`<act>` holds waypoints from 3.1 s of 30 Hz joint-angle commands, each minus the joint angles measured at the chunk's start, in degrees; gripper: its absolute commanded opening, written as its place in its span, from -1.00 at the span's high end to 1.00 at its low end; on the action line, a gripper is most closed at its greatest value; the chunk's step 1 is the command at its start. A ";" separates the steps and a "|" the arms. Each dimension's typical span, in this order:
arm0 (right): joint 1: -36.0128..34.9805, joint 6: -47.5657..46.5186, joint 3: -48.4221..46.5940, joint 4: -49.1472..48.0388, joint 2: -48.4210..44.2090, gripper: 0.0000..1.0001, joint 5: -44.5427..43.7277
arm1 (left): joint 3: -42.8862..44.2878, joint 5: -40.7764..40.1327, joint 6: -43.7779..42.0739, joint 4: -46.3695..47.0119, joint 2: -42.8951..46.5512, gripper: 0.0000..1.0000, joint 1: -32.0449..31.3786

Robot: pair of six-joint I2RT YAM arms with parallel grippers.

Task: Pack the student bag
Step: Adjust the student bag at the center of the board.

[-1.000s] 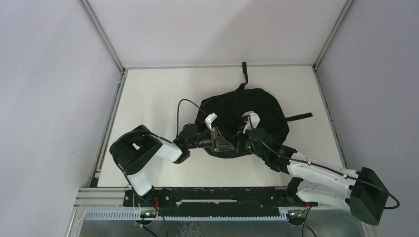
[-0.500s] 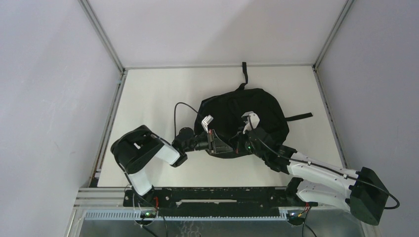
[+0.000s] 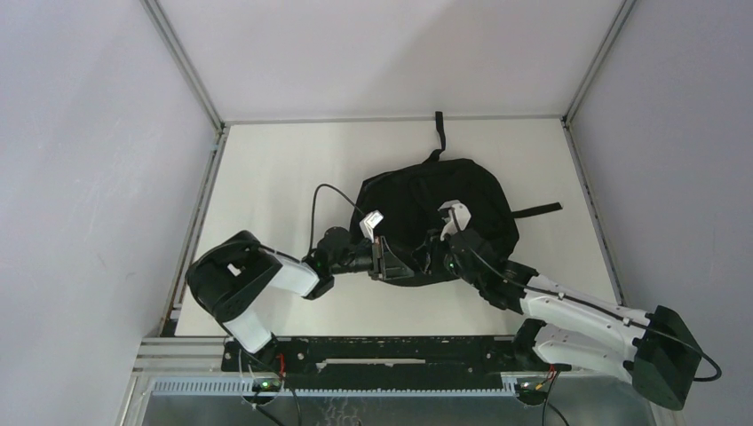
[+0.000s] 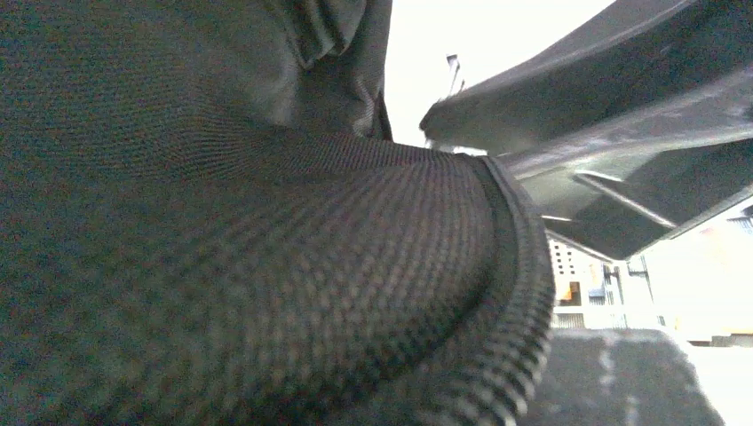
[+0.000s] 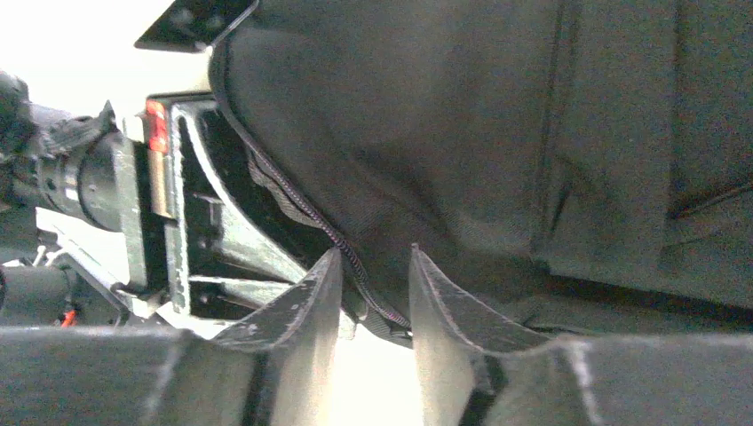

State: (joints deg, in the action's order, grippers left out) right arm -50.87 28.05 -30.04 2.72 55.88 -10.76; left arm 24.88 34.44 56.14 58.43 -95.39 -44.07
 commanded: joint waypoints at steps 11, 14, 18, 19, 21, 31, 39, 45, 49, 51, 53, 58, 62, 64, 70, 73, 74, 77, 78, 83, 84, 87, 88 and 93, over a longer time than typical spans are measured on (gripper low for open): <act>1.25 2.13 2.68 11.88 -12.67 0.10 -2.85 | 3.99 -2.04 -7.04 -10.72 4.26 0.44 0.39; 1.32 3.37 4.10 12.50 -12.90 0.14 -1.89 | 4.55 -2.86 -7.82 -12.29 5.55 0.36 0.26; 1.20 4.67 5.15 12.32 -12.12 0.16 -0.85 | 7.63 -5.49 -12.83 -21.41 8.28 0.29 -1.40; 1.21 4.99 5.17 12.42 -11.85 0.17 -0.76 | 9.15 -6.35 -15.00 -25.16 8.78 0.27 -2.12; 1.21 5.65 5.17 12.55 -11.49 0.13 -1.01 | 12.14 -8.09 -20.06 -31.63 8.88 0.24 -3.49; 5.08 8.49 5.45 17.37 -16.60 -0.16 -4.18 | 19.17 -6.18 -22.99 -39.13 3.38 0.06 -4.66; 9.41 8.04 6.25 18.70 -19.28 -0.20 -2.79 | 19.86 -8.67 -23.35 -43.14 3.59 -0.05 -5.72; 10.26 7.50 6.40 17.12 -18.17 -0.20 -1.17 | 18.45 -5.92 -17.12 -33.07 1.18 0.05 -5.67; 10.27 7.74 6.67 16.99 -17.48 -0.20 -0.59 | 17.82 -5.97 -13.16 -27.85 0.23 0.16 -5.72; 10.27 8.00 7.10 16.88 -17.50 -0.20 -0.24 | 17.36 -5.97 -11.99 -26.01 0.01 0.19 -5.73; 10.28 8.30 7.63 16.75 -17.76 -0.20 0.01 | 17.27 -5.72 -11.43 -25.34 -0.34 0.33 -5.67; 10.33 10.06 8.51 16.81 -18.24 -0.14 0.17 | 16.15 -6.03 -11.36 -25.04 0.22 0.75 -5.70; 10.42 17.27 9.72 17.00 -18.56 -0.09 -1.45 | 14.85 -6.26 -11.40 -25.00 1.52 0.95 -5.59; 10.65 21.82 9.81 18.03 -18.64 -0.31 -2.91 | 14.32 -6.19 -11.45 -24.93 1.98 1.00 -5.60; 13.12 32.27 10.09 17.89 -19.63 -0.42 0.61 | 12.69 -5.61 -11.32 -24.62 2.27 0.94 -5.61; 15.08 37.87 10.03 17.57 -18.49 -0.38 5.98 | 12.26 -5.36 -11.32 -24.60 2.53 0.71 -5.64; 15.52 39.55 10.08 17.24 -17.65 -0.37 7.61 | 12.21 -5.20 -11.24 -24.60 2.50 0.64 -5.59; 15.94 43.70 10.09 16.46 -14.83 -0.34 10.16 | 12.14 -4.74 -11.23 -24.57 2.41 0.49 -5.59; 15.97 44.66 10.09 16.18 -13.91 -0.34 10.94 | 12.01 -4.69 -11.23 -24.59 2.48 0.48 -5.60; 15.98 46.42 10.09 14.46 -10.09 -0.32 12.75 | 11.77 -3.43 -11.62 -24.84 2.84 0.50 -5.66; 16.00 46.33 10.04 14.12 -9.58 -0.32 12.72 | 11.77 -3.17 -11.73 -24.86 2.91 0.56 -5.64; 16.13 45.84 10.04 13.38 -8.56 -0.31 12.36 | 11.51 -2.80 -11.75 -24.86 3.34 0.79 -5.59; 16.23 45.80 10.06 13.37 -8.27 -0.31 12.23 | 11.50 -2.75 -11.75 -24.86 3.49 0.85 -5.63; 16.58 45.53 10.09 13.10 -7.28 -0.28 11.53 | 11.53 -2.26 -11.59 -24.86 3.68 0.95 -5.59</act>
State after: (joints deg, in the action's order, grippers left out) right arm -34.85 72.64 -19.86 18.50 48.01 1.19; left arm 37.28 29.10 45.01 32.45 -94.37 -49.47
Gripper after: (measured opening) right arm 0.649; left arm 0.066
